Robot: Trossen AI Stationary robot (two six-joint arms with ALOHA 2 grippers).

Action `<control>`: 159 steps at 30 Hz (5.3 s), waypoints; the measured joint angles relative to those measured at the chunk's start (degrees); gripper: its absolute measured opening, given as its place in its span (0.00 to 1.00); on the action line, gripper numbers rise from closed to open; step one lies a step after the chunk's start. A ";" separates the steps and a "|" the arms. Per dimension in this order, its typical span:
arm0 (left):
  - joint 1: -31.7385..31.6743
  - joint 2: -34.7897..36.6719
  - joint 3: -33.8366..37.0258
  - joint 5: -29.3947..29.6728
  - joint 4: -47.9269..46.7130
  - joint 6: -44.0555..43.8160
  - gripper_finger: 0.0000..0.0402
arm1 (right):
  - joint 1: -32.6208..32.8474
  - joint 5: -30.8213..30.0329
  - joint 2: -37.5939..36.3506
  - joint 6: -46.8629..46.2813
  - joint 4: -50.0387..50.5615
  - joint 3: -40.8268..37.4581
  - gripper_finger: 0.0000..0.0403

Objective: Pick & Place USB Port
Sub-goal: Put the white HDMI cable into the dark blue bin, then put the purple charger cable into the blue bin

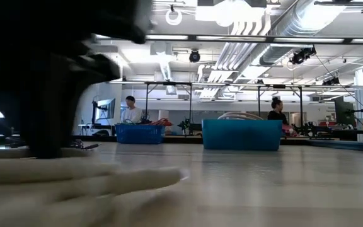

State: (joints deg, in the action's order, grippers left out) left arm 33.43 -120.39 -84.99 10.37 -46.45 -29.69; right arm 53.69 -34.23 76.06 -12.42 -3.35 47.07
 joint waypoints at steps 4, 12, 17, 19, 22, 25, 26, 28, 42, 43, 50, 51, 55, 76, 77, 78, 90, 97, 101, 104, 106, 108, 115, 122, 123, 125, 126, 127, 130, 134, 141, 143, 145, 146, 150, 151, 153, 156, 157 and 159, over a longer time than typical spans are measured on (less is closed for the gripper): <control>-3.02 -0.74 -6.61 6.58 -6.09 7.16 0.02 | 1.44 0.10 0.12 5.71 -3.11 0.00 0.35; -10.45 -0.40 -22.24 19.19 -16.73 22.89 0.02 | 4.32 0.30 0.12 20.11 -7.17 0.00 0.35; -17.17 -0.38 -29.97 26.35 -19.18 33.33 0.02 | 5.41 0.23 0.12 26.64 -6.49 0.00 0.35; -20.17 -0.22 -32.12 27.11 -18.74 36.63 0.02 | 5.53 -0.38 0.12 28.38 -5.32 0.00 0.35; -24.32 -0.20 -33.88 23.97 -19.13 38.59 0.02 | 5.59 -5.31 0.12 29.63 -2.37 0.00 0.35; -27.06 -0.23 -34.93 18.37 -18.62 41.10 0.02 | 5.28 -15.05 0.12 29.71 3.61 0.00 0.35; -27.57 -0.23 -35.08 16.79 -18.12 41.95 0.02 | 5.07 -18.64 0.12 30.17 6.26 0.00 0.35; -28.43 -0.23 -35.10 13.33 -16.53 43.23 0.02 | 4.21 -23.84 0.12 31.74 11.63 0.00 0.35; -30.11 -0.20 -35.12 -2.99 -9.14 48.78 0.02 | -12.19 -15.56 0.12 51.23 19.88 0.00 0.35; -30.07 -0.20 -35.12 -3.54 -8.87 48.78 0.02 | -13.20 -14.47 0.12 52.22 19.66 0.00 0.35; -30.16 -0.20 -35.12 -7.28 -6.36 49.18 0.02 | -19.21 -8.30 0.10 55.96 18.64 0.03 0.35; -30.16 -0.20 -35.12 -7.26 -6.36 49.20 0.02 | -19.81 -7.09 0.08 55.99 18.77 0.04 0.34; -30.07 -0.20 -35.12 -4.59 -6.38 50.15 0.02 | -21.04 -5.73 0.08 56.21 18.79 0.07 0.24; -28.23 7.67 -35.25 22.01 -16.03 50.20 0.24 | -29.68 -26.60 -1.71 53.26 26.39 -0.02 0.11; -27.90 8.44 -35.25 24.61 -17.77 50.20 0.24 | -31.40 -26.55 -1.82 53.11 27.31 -0.02 0.11; -27.32 8.99 -35.25 26.93 -19.58 49.77 0.24 | -33.45 -26.03 -1.87 53.02 27.61 -0.02 0.11; -21.72 9.77 -35.20 39.45 -41.03 31.46 0.25 | -60.03 3.30 -2.30 54.69 14.07 -0.02 0.11; -19.91 9.74 -35.14 36.39 -43.58 27.45 0.25 | -68.79 11.86 -2.30 54.79 10.81 -0.02 0.11; -18.99 9.74 -35.14 36.31 -43.59 27.44 0.25 | -72.78 12.14 -2.30 53.13 13.09 -0.02 0.11; -18.62 9.74 -35.14 36.67 -43.59 27.43 0.25 | -74.91 14.36 -2.13 50.63 15.07 -0.02 0.11; -18.64 9.74 -35.14 36.70 -43.59 27.43 0.25 | -76.25 17.15 -1.80 47.68 16.17 0.00 0.11; -18.73 9.74 -35.14 36.68 -43.59 27.43 0.25 | -77.65 21.26 -1.53 43.80 17.59 0.00 0.11; -18.75 9.67 -34.30 36.61 -43.56 27.41 0.25 | -79.30 24.83 -1.47 31.96 17.13 0.00 0.38; -18.77 9.57 -30.58 34.89 -43.56 27.86 0.25 | -75.59 22.43 -1.49 33.00 16.76 0.00 0.57; -18.77 9.55 -29.96 34.90 -43.54 27.88 0.25 | -74.88 21.64 -1.49 33.24 16.80 0.00 0.58; -18.77 9.57 -28.92 34.92 -43.56 27.89 0.25 | -73.46 20.16 -1.49 33.30 16.78 0.00 0.59; -18.77 9.57 -28.47 34.90 -43.58 27.98 0.25 | -72.74 19.59 -1.49 33.39 16.80 0.00 0.60; -18.77 9.55 -28.19 34.89 -43.56 28.35 0.25 | -72.04 18.89 -1.49 33.41 16.80 0.00 0.60; -18.77 9.55 -27.58 32.89 -43.56 29.26 0.25 | -70.26 17.63 -1.54 33.41 16.88 0.00 0.60; -18.79 9.54 -27.03 28.76 -43.52 29.20 0.25 | -68.11 21.64 -1.56 32.91 18.66 0.00 0.60; -20.94 9.54 -26.95 22.62 -43.53 20.12 0.25 | -64.38 39.23 -1.56 29.13 21.73 0.00 0.60; -23.11 9.54 -26.95 19.26 -43.52 19.02 0.25 | -63.23 44.78 -1.56 28.73 21.93 0.00 0.60; -25.59 9.56 -26.95 15.78 -43.58 19.38 0.25 | -61.87 49.02 -1.56 28.72 22.07 0.00 0.60; -27.04 9.57 -26.95 14.34 -43.55 20.31 0.25 | -61.14 50.54 -1.56 28.71 22.22 0.00 0.60; -33.43 10.67 -24.91 9.22 -43.28 24.81 0.25 | -57.99 52.44 -1.56 27.67 24.26 0.00 0.60; -35.24 11.43 -23.63 7.76 -43.43 25.18 0.25 | -57.14 52.49 -1.56 27.67 25.20 0.00 0.60; -38.93 13.68 -19.81 4.75 -43.37 25.26 0.25 | -55.44 52.47 -1.56 27.62 26.75 0.00 0.60; -43.81 18.28 -11.84 -0.12 -43.74 22.50 0.25 | -52.95 52.45 -1.58 27.40 28.71 0.00 0.60; -45.00 20.06 -9.00 -1.96 -43.58 21.23 0.25 | -52.12 52.45 -1.58 27.37 29.18 0.00 0.60; -46.63 23.52 -3.31 -5.06 -43.79 18.84 0.25 | -50.61 52.35 -1.58 27.25 29.78 0.00 0.60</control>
State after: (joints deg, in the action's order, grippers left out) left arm -13.21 -96.87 -88.31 5.32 -90.24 -10.85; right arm 3.08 18.12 74.48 14.83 26.43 47.07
